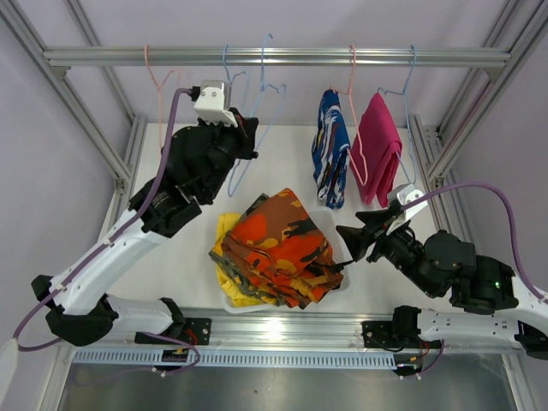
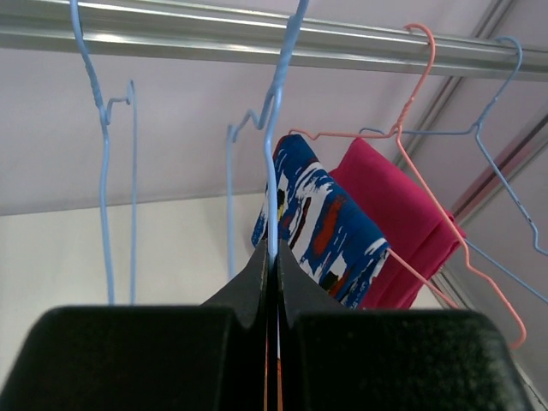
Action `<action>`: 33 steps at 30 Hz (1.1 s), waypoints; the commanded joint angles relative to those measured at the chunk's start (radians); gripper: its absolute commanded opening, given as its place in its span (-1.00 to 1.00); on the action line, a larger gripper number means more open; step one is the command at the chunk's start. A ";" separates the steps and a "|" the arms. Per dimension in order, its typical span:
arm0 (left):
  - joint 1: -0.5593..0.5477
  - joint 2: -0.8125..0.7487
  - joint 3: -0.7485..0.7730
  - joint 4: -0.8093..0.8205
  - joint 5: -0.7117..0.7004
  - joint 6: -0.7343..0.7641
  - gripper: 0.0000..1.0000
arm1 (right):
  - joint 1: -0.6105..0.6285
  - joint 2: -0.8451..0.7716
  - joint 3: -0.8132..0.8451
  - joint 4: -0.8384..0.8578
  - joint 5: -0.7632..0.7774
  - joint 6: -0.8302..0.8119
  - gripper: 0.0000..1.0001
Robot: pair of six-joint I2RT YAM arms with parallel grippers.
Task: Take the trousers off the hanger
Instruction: Place the hanger at the clothesline.
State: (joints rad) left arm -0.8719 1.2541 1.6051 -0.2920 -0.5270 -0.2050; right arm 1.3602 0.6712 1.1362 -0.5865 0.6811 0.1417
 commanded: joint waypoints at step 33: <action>0.093 0.274 0.133 0.153 -0.022 -0.037 -0.99 | 0.002 -0.032 -0.072 -0.007 0.058 -0.005 0.28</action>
State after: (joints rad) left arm -0.7937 1.5227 1.6924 -0.1886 -0.5285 -0.2138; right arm 1.3602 0.6552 1.0641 -0.5987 0.7238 0.1375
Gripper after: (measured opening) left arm 0.007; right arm 0.635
